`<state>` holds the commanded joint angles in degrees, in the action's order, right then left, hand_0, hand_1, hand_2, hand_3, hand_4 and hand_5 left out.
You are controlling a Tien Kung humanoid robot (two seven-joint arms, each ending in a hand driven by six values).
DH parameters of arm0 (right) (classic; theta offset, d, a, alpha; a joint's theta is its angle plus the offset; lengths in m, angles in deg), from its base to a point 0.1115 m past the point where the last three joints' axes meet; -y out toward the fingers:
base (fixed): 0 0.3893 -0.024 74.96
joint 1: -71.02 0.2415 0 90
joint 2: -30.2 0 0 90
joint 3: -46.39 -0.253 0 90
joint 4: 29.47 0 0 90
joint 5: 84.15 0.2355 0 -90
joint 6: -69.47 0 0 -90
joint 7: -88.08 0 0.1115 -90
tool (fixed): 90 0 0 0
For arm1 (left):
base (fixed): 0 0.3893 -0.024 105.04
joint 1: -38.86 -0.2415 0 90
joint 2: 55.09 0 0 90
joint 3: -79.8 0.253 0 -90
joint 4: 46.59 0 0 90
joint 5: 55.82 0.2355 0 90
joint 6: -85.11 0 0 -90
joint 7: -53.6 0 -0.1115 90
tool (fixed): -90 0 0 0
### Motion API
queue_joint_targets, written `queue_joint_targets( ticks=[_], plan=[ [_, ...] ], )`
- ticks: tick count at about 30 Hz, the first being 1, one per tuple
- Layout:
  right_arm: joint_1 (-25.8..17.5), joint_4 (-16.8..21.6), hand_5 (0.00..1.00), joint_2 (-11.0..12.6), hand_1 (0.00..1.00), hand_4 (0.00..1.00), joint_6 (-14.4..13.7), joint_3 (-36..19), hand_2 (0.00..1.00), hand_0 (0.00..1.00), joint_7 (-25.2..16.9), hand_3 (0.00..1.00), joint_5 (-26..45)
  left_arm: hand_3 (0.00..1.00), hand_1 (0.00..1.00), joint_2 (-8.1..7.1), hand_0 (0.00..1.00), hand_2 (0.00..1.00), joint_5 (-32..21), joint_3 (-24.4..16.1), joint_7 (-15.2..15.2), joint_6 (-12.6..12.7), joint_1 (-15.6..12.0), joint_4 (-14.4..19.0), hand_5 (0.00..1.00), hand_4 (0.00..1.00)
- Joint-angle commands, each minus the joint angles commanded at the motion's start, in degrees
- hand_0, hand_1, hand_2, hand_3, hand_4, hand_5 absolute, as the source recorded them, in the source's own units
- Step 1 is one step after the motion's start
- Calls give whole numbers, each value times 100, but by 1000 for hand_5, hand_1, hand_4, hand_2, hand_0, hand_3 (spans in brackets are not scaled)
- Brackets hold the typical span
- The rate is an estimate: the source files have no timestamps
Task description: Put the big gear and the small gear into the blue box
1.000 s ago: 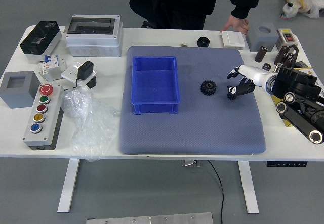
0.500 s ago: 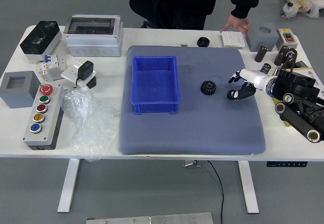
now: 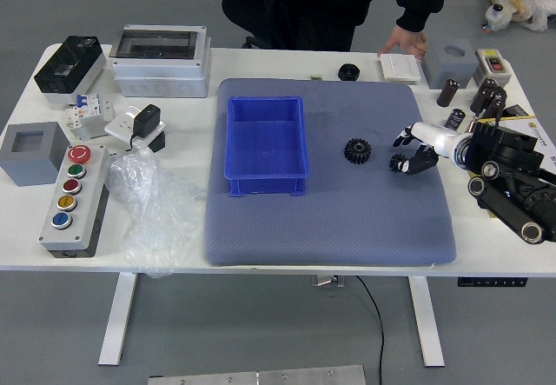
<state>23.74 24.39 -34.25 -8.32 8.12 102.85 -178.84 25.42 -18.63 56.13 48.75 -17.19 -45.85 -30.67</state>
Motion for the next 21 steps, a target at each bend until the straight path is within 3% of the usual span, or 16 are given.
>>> queue_joint_targets(
  ticks=[21],
  plan=[
    [15,-95,197,-153,594,616,7,82,823,584,226,776,-101,782,831,-14,862,830,3,15,-3,0,-5,-2,373,601]
  ],
)
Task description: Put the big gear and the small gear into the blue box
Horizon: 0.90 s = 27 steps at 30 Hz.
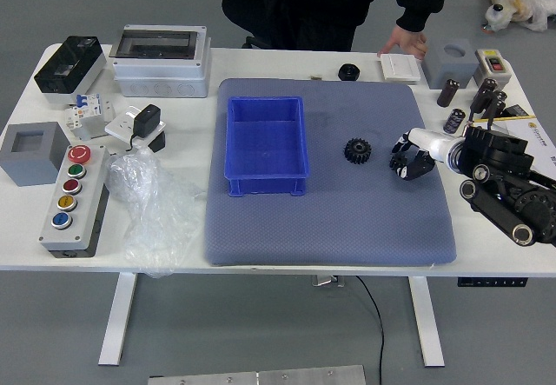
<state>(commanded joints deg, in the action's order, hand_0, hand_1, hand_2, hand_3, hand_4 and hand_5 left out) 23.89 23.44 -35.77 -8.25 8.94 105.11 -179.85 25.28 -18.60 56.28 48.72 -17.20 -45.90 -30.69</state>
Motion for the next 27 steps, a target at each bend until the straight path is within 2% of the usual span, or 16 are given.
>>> queue_joint_targets(
  ticks=[1,6,7,12,13,18,19,27],
  plan=[
    [-1,-1,194,-7,508,612,-9,-1,733,469,11,751,-15,782,831,1,862,830,-2,0,-1,0,-1,0,373,601],
    [0,-9,194,-25,508,612,-50,-1,733,469,47,751,-86,782,831,2,862,830,-7,1,-3,1,-6,-2,373,601],
    [2,-10,189,-28,451,606,-57,-2,631,399,53,698,-99,783,831,1,862,830,-7,0,-3,2,-6,-2,373,601],
    [14,-19,189,-54,451,606,-100,-12,631,399,93,698,-182,783,831,0,862,830,-3,-8,-3,2,-3,-2,373,601],
    [13,-23,184,-61,394,599,-112,-13,530,349,105,670,-201,783,830,-1,862,830,-1,-11,-3,2,-1,-2,374,601],
    [-6,-40,184,-89,394,599,-151,-32,530,349,137,670,-241,783,830,2,862,830,0,-15,-5,0,2,-3,374,601],
    [-11,-44,184,-94,368,594,-159,-37,492,317,142,660,-246,782,831,4,861,830,-1,-15,-5,0,2,-4,374,601],
    [-39,-71,186,-133,366,589,-190,-47,488,307,172,656,-264,783,830,13,862,829,-6,-13,-8,-2,1,-5,375,601]
  ],
)
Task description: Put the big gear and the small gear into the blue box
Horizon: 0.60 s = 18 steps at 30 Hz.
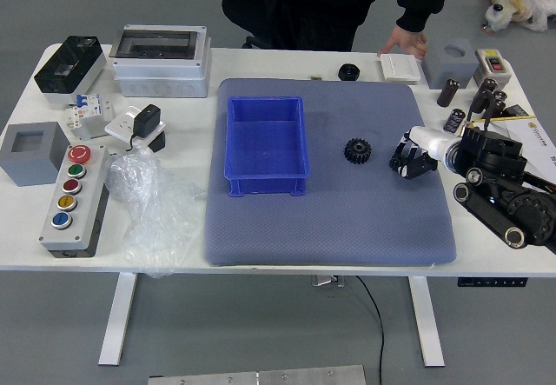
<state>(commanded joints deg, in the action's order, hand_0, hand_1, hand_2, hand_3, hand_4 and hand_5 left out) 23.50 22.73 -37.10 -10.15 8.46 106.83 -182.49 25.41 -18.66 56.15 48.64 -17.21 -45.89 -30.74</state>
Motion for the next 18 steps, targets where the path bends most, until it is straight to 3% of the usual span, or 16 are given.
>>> queue_joint_targets(
  ticks=[18],
  plan=[
    [-22,-12,180,-23,313,542,-239,7,400,264,64,626,-109,784,831,-6,862,829,-7,37,-2,-2,-1,-1,375,601]
  ],
)
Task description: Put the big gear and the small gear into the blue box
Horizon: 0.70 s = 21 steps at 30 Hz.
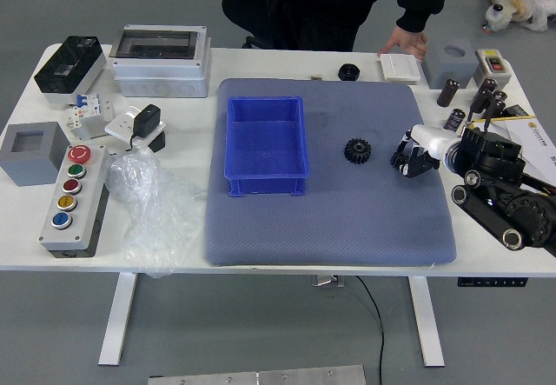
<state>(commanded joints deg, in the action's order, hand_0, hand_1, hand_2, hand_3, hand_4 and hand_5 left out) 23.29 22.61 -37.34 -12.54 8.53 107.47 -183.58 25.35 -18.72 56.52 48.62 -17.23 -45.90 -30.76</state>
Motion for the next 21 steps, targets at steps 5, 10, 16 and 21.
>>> queue_joint_targets(
  ticks=[5,10,16,21],
  plan=[
    [-2,12,176,14,304,532,-38,-14,381,257,14,602,-36,784,830,1,862,829,3,-2,0,-1,0,1,374,601],
    [35,44,178,66,303,527,-31,-53,377,256,33,600,-66,784,830,-11,862,829,4,-15,0,2,-7,-1,375,601],
    [100,166,183,151,303,524,8,-118,375,252,88,600,-157,783,830,-23,862,829,13,-34,0,2,-11,0,375,601],
    [140,355,183,247,303,524,62,-218,375,252,159,600,-295,783,830,-37,862,829,16,-45,-2,2,-19,0,375,601]
  ],
)
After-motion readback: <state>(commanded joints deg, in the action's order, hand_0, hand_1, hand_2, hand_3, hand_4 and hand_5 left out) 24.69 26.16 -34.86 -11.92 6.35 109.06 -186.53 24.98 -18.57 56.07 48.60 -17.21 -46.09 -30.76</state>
